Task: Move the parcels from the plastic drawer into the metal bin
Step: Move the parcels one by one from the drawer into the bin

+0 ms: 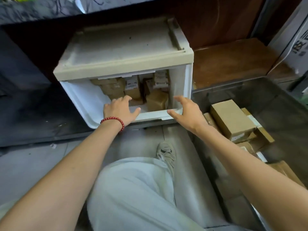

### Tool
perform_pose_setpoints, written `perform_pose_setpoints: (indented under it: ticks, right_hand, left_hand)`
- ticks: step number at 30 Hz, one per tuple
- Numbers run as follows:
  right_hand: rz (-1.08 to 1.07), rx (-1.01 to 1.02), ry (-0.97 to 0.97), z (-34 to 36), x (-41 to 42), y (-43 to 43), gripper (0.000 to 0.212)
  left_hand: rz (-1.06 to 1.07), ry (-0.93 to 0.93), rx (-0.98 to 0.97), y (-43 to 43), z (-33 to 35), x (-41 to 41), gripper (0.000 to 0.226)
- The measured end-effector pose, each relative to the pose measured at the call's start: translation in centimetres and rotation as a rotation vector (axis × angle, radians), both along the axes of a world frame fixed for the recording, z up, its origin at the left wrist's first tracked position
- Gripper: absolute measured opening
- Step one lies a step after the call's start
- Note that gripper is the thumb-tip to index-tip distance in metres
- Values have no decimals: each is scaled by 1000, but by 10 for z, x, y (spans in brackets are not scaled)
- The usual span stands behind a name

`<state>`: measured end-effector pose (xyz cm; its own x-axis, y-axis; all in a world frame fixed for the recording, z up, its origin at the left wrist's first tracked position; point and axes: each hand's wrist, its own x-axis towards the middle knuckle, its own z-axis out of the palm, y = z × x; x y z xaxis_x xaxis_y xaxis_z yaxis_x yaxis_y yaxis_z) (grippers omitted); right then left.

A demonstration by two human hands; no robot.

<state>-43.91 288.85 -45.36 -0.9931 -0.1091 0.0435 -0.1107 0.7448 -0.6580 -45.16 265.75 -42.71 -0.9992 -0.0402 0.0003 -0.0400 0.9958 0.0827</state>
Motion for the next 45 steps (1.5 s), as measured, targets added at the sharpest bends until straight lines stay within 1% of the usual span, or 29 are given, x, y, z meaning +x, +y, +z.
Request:
perform_pose_setpoints:
  ticks: [4, 9, 12, 14, 17, 21, 23, 25, 27, 30, 32, 34, 36, 39, 41, 45]
  right_hand:
    - [20, 33, -91, -14, -25, -14, 66]
    - [93, 225, -227, -38, -81, -29, 75]
    - [67, 242, -250, -50, -117, -38, 79]
    - [68, 231, -278, -61, -137, -43, 83]
    - [91, 272, -313, -78, -158, -48, 91]
    - [78, 287, -322, -102, -184, -49, 103]
    - [76, 324, -342, -107, -191, -51, 104]
    - [72, 352, -367, -110, -194, -55, 101]
    - [35, 313, -367, -114, -196, -60, 97]
    - [-11, 144, -333, -114, -194, -62, 93]
    - [23, 60, -298, -111, -191, -62, 95]
    - [66, -4, -286, -103, -183, -64, 94]
    - [100, -94, -285, -93, -172, -66, 92]
    - [129, -224, -255, -81, -149, -63, 102]
    - [163, -269, -239, -73, -133, -57, 110]
    - [218, -342, -236, -55, -103, -49, 112]
  left_hand:
    - [30, -59, -7, -27, -18, -20, 61]
    - [18, -114, -39, -31, -55, -65, 65]
    - [-13, -125, -62, -27, -70, -92, 67]
    - [-3, -147, -17, -22, -82, -111, 68]
    - [19, -196, 61, -15, -103, -136, 69]
    - [20, -222, 128, -4, -126, -159, 69]
    - [11, -225, 214, -1, -136, -167, 70]
    - [13, -270, 305, 1, -144, -171, 70]
    - [13, -304, 387, 6, -148, -169, 69]
    - [35, -278, 532, 13, -145, -164, 71]
    - [72, -246, 631, 13, -138, -162, 74]
    - [144, -204, 681, 10, -127, -158, 85]
    - [200, -160, 665, 7, -113, -153, 93]
    - [196, -74, 586, 6, -89, -138, 95]
    - [196, -30, 592, 6, -74, -124, 95]
    - [197, 22, 641, 7, -50, -97, 102]
